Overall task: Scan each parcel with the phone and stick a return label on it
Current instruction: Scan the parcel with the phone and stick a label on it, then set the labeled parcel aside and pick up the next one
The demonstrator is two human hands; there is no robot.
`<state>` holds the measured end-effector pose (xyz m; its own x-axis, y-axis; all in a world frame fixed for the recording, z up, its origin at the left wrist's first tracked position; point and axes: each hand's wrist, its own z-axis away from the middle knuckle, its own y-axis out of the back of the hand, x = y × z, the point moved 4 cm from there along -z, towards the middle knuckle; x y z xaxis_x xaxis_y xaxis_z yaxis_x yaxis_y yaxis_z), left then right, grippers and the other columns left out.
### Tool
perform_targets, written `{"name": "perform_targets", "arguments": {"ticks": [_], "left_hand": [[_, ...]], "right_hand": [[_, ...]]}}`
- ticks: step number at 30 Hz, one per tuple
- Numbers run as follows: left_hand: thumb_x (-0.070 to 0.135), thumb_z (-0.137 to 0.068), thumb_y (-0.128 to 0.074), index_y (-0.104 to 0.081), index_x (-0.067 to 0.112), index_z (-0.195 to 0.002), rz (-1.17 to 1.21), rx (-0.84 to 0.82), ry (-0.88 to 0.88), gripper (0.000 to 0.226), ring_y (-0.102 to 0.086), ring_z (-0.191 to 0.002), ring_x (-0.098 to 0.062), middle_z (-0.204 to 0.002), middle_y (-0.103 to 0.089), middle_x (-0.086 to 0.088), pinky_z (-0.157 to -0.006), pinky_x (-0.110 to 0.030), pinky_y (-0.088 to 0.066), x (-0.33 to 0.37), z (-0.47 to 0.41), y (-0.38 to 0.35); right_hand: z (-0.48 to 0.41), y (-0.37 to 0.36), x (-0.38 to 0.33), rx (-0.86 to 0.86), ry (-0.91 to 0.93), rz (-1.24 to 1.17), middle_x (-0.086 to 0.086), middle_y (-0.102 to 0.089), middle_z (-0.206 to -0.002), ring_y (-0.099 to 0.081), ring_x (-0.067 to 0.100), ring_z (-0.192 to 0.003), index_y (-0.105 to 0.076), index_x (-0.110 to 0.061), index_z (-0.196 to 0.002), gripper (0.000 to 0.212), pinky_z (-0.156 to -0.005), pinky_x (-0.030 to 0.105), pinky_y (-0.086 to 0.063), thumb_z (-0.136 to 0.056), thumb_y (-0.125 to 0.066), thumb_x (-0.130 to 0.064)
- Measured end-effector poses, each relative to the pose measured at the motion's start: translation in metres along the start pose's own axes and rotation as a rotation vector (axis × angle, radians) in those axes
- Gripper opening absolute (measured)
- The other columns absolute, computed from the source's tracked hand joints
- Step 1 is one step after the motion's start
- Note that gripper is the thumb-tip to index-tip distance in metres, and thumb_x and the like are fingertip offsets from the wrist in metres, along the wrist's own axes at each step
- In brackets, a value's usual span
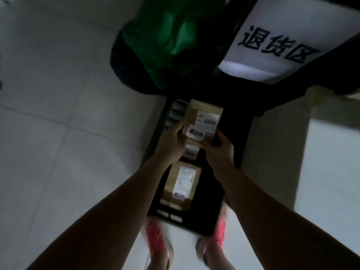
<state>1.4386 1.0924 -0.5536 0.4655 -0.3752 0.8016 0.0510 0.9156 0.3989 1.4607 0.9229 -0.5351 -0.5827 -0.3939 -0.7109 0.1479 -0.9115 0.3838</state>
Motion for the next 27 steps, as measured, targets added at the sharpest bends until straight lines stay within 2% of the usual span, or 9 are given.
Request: {"name": "perform_targets", "arguments": {"ticks": [4,7,10,13,15,17,20,23,27], "left_hand": [[0.01,-0.096,-0.063,-0.051,0.029,-0.145,0.036,0.039,-0.027,0.054,-0.066,-0.101,0.0,-0.121,-0.071,0.006,-0.081,-0.016,-0.056,-0.09,-0.112,-0.053],[0.004,-0.095,-0.064,-0.054,0.039,-0.137,0.074,-0.003,-0.023,0.056,-0.066,-0.097,0.007,-0.102,-0.069,0.03,-0.078,-0.014,-0.053,-0.157,-0.179,-0.11],[0.004,-0.096,-0.063,-0.053,0.035,-0.142,0.093,0.045,0.017,0.055,-0.065,-0.102,0.0,-0.101,-0.062,0.037,-0.087,-0.024,-0.056,-0.175,-0.194,-0.118],[0.014,-0.098,-0.063,-0.045,0.048,-0.139,0.04,0.061,-0.007,0.055,-0.058,-0.096,0.022,-0.097,-0.059,0.045,-0.074,-0.003,-0.05,-0.197,-0.201,-0.133],[0.02,-0.098,-0.065,-0.047,0.042,-0.142,-0.033,0.023,-0.011,0.053,-0.059,-0.097,0.018,-0.104,-0.061,0.036,-0.067,0.002,-0.044,-0.193,-0.19,-0.131],[0.023,-0.096,-0.067,-0.046,0.032,-0.146,-0.122,0.01,-0.015,0.055,-0.06,-0.108,0.001,-0.119,-0.062,0.02,-0.072,-0.003,-0.045,-0.172,-0.173,-0.116],[0.025,-0.093,-0.066,-0.041,0.022,-0.148,-0.524,0.063,-0.148,0.061,-0.056,-0.122,-0.027,-0.139,-0.056,-0.007,-0.087,-0.035,-0.052,-0.11,-0.142,-0.076],[0.027,-0.091,-0.061,-0.038,0.017,-0.151,-0.806,0.086,-0.296,0.065,-0.046,-0.134,-0.032,-0.148,-0.047,-0.011,-0.103,-0.045,-0.046,-0.015,-0.096,-0.024],[0.025,-0.089,-0.062,-0.034,0.013,-0.154,-0.99,0.083,-0.422,0.072,-0.038,-0.141,-0.035,-0.154,-0.04,-0.016,-0.113,-0.047,-0.035,0.12,-0.012,0.039]], "right_hand": [[-0.113,-0.042,0.06,-0.018,0.098,-0.016,0.006,-0.066,-0.131,-0.063,0.021,-0.121,-0.059,-0.013,-0.139,0.05,-0.098,0.034,-0.055,-0.091,-0.073,-0.008],[-0.191,-0.064,0.118,0.014,0.087,0.013,0.011,-0.065,-0.133,-0.06,0.028,-0.125,-0.058,-0.009,-0.138,0.046,-0.105,0.045,-0.051,-0.094,-0.069,-0.005],[-0.212,-0.067,0.128,0.015,0.079,0.002,0.012,-0.066,-0.129,-0.061,0.025,-0.121,-0.059,-0.005,-0.135,0.044,-0.098,0.026,-0.05,-0.092,-0.07,-0.004],[-0.23,-0.069,0.157,0.029,0.103,0.027,0.0,-0.068,-0.111,-0.062,0.014,-0.108,-0.064,-0.004,-0.128,0.037,-0.078,0.006,-0.05,-0.092,-0.072,-0.007],[-0.226,-0.067,0.163,-0.008,0.097,0.068,-0.002,-0.068,-0.109,-0.063,0.014,-0.109,-0.063,-0.004,-0.128,0.039,-0.084,0.013,-0.055,-0.091,-0.073,-0.007],[-0.209,-0.059,0.154,-0.047,0.11,0.177,0.006,-0.067,-0.125,-0.062,0.022,-0.119,-0.058,-0.007,-0.136,0.047,-0.101,0.03,-0.051,-0.091,-0.073,-0.011],[-0.172,-0.027,0.114,0.024,0.207,0.51,0.009,-0.062,-0.137,-0.057,0.026,-0.126,-0.055,-0.014,-0.141,0.054,-0.098,0.029,-0.046,-0.091,-0.073,-0.021],[-0.111,0.009,0.04,0.039,0.263,0.733,0.006,-0.054,-0.146,-0.051,0.026,-0.134,-0.052,-0.019,-0.145,0.057,-0.106,0.04,-0.046,-0.091,-0.068,-0.023],[-0.002,0.063,-0.069,0.076,0.245,0.836,-0.008,-0.044,-0.155,-0.046,0.021,-0.139,-0.051,-0.033,-0.144,0.06,-0.108,0.041,-0.043,-0.086,-0.067,-0.028]]}}
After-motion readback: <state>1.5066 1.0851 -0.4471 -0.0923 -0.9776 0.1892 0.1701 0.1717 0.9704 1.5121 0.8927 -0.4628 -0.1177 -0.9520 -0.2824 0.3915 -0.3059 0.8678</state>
